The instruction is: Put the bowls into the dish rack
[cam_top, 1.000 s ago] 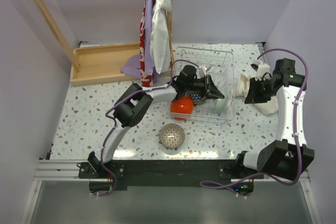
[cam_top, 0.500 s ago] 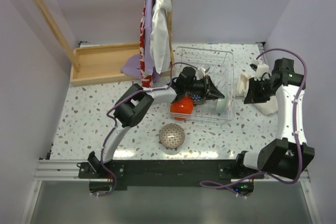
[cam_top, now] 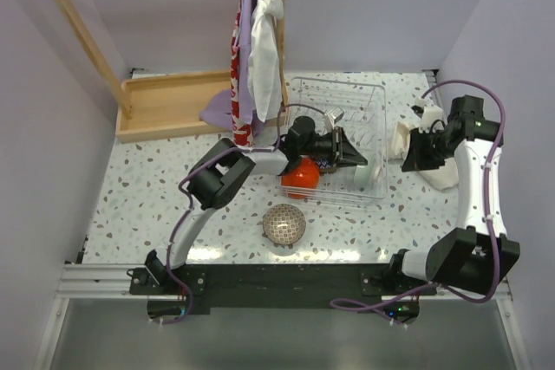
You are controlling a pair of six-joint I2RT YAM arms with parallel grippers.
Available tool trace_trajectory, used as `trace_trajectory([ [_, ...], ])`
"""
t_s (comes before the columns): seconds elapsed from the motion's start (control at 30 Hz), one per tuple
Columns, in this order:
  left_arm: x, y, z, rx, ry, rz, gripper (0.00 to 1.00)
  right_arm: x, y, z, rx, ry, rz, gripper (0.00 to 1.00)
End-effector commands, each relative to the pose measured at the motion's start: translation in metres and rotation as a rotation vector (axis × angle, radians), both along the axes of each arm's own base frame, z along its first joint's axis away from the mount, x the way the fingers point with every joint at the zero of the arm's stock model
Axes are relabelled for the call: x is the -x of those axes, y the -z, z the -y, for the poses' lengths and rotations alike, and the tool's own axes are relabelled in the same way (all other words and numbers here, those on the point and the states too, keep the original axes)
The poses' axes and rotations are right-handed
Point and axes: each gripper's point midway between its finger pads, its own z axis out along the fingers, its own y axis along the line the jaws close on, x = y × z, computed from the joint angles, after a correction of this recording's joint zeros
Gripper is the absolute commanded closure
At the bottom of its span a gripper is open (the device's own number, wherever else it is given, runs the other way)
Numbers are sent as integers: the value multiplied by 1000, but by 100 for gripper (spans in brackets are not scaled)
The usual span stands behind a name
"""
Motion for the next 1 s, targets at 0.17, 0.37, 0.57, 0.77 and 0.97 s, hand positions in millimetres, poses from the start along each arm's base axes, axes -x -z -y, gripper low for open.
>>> trace_trajectory([
  [0.17,-18,0,-27,-24,-13,46,70,-11,-10,0,9,10,42,100],
  [0.37,-21,0,-28,-34,-20,75,74,-13,-12,-1,2,12,60,100],
  [0.57,-22,-6,-25,-39,-14,118,86,-7,-11,-3,9,-5,60,100],
  [0.77,-27,-58,-17,35,7,322,75,-7,-21,-6,23,-70,105,88],
  [0.97,-41,-119,-20,21,5,607,69,-7,-37,-32,78,-311,214,57],
])
